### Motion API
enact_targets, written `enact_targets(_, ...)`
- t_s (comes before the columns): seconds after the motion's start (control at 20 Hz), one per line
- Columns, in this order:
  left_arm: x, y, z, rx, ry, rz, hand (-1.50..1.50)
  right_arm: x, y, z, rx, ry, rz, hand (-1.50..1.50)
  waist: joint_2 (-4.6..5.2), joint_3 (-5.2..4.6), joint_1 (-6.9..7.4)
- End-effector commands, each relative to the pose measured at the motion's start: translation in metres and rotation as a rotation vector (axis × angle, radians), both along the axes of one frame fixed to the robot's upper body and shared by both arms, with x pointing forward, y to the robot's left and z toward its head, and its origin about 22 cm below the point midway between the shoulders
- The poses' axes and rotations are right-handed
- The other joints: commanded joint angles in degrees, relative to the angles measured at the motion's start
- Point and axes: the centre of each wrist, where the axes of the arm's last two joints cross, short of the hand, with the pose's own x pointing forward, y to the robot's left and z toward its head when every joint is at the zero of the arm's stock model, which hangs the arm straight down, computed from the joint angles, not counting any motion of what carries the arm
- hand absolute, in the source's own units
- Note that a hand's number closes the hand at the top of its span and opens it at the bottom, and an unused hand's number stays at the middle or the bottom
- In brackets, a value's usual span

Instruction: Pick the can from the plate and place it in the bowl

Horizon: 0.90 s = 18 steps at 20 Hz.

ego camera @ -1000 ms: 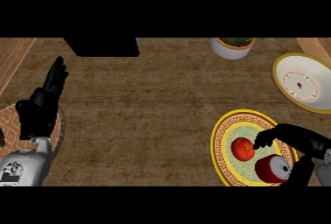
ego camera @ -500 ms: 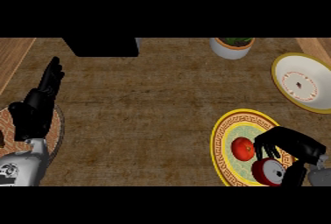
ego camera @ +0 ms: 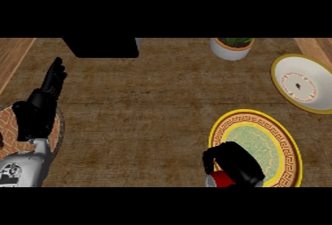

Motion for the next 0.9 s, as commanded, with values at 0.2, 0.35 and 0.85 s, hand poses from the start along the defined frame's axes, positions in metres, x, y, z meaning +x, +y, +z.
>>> enact_targets(0.2,-0.005,-0.002,-0.008,-0.004,0.008,0.019,0.00,-0.035,0.006,0.046,0.329,-0.155,-0.178,1.50,0.27,0.50,-0.95)
enact_targets(0.35,0.005,-0.001,-0.017,0.002,0.000,0.013,0.00,-0.045,0.008,0.073,0.428,-0.241,-0.237,1.50,0.41,0.47,-1.27)
enact_targets(0.85,0.001,-0.002,0.002,0.006,-0.004,0.004,0.00,-0.018,-0.083,0.095,0.403,-0.431,-0.558,1.50,0.57,0.54,0.15)
